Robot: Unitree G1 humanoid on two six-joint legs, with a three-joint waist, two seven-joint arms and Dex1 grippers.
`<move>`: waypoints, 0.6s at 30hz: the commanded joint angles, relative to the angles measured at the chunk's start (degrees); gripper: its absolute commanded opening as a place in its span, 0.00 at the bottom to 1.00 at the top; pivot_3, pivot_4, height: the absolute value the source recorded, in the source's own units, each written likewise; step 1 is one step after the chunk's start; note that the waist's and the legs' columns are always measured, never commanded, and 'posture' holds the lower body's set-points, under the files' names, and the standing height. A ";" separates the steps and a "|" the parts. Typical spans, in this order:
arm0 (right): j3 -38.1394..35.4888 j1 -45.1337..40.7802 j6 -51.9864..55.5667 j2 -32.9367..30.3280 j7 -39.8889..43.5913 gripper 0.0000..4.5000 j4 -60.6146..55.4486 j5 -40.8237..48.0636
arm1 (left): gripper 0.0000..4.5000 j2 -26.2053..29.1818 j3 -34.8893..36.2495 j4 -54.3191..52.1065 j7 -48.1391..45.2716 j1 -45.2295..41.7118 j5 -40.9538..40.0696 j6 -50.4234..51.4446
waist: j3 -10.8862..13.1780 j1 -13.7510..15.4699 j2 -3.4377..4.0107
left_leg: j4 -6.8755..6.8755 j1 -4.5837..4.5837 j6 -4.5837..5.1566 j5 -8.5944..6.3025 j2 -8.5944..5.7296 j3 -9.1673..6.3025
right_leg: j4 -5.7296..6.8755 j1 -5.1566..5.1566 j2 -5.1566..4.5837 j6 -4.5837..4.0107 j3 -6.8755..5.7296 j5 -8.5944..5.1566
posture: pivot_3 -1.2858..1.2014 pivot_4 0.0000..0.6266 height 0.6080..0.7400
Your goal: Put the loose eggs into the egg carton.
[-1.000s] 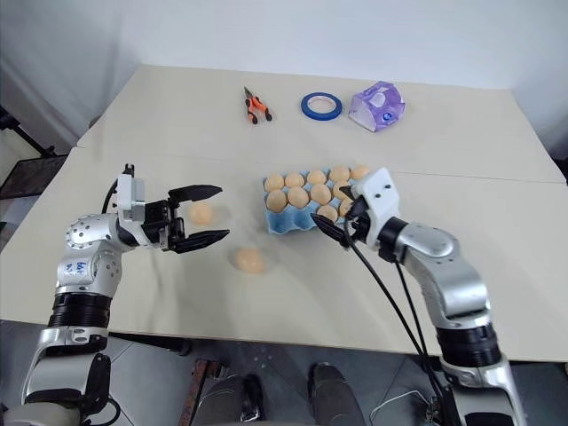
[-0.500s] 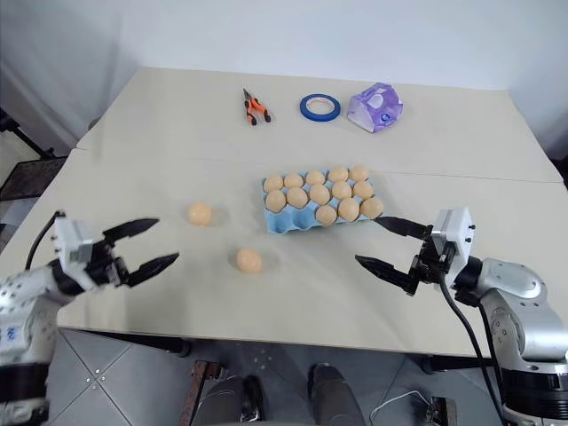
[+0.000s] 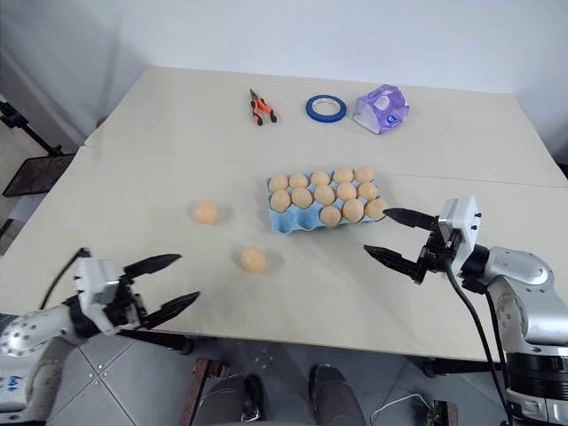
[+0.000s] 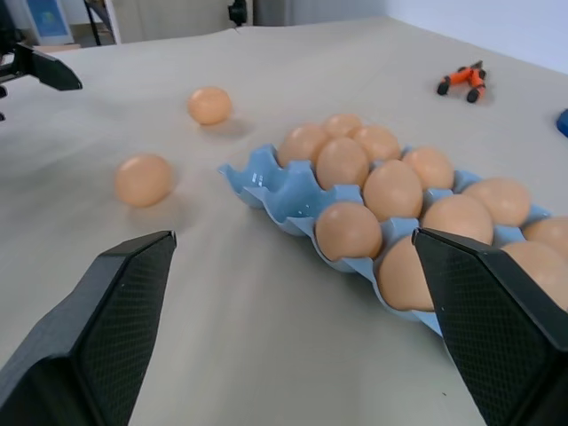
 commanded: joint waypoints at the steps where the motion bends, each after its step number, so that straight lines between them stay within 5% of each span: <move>1: -0.82 0.25 -0.41 -0.21 -1.50 0.99 -2.23 0.33 | 1.00 -2.45 -4.13 -4.02 5.11 -3.47 1.29 1.94 | 0.00 0.00 0.00 | 0.02 0.00 0.00 0.00 0.00 0.00 | 0.00 0.00 0.02 0.37 0.00 0.20 | 0.52 0.24 1.00; 18: -1.90 4.71 0.00 0.36 -7.75 0.99 -7.55 1.18 | 1.00 -7.38 -16.62 7.34 14.43 -17.41 11.72 8.01 | -0.01 0.03 0.02 | 0.07 0.00 -0.04 0.08 -0.01 -0.04 | 0.03 0.02 0.08 0.60 0.00 0.33 | 0.52 0.24 1.00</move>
